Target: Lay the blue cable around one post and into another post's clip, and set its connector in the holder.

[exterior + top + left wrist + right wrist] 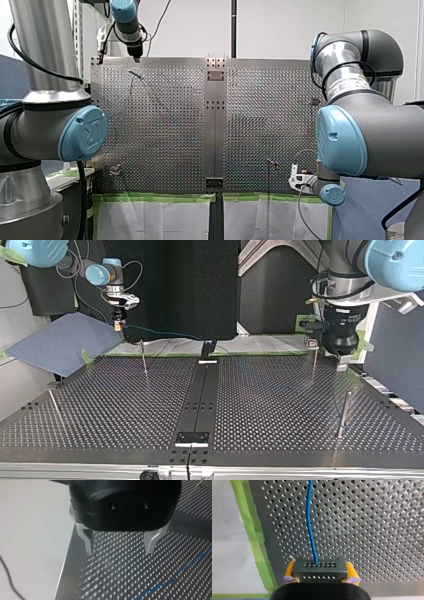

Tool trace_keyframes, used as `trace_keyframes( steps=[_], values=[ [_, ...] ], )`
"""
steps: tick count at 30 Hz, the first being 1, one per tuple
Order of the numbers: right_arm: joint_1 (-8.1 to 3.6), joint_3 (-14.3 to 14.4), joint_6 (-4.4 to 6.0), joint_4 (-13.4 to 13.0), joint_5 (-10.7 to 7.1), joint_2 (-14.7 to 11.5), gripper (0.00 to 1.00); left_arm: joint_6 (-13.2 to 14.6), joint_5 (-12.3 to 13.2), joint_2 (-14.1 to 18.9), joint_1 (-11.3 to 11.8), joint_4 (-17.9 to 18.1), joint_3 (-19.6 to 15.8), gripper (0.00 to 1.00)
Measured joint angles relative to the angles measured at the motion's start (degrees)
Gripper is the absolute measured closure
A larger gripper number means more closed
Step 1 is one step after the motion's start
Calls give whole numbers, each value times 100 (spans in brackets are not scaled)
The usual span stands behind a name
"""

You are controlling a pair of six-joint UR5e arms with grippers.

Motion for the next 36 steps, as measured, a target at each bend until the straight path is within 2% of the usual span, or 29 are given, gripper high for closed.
trace_keyframes(
  steps=[5,11,15,20,25,30,36],
  values=[
    [10,-1,0,28,-204,-3,100,-188,226,-113,-130,222,-221,0],
    [30,-5,1,-41,-439,-3,100,-454,547,-307,-411,541,-540,0],
    [20,-36,7,-45,-486,-4,100,-661,682,-499,-622,756,-754,0],
    [9,-55,-22,-34,-504,-2,100,-843,541,-734,-861,992,-995,0],
    [5,-77,-47,-46,-565,-3,100,-760,302,-985,-1112,1245,-1245,0],
    [6,-114,-63,-40,-814,-5,100,-676,47,-1262,-1388,1521,-1523,0],
    [5,-243,-140,117,-1130,-5,100,-722,103,-1559,-1686,1820,-1808,0]
  ],
)
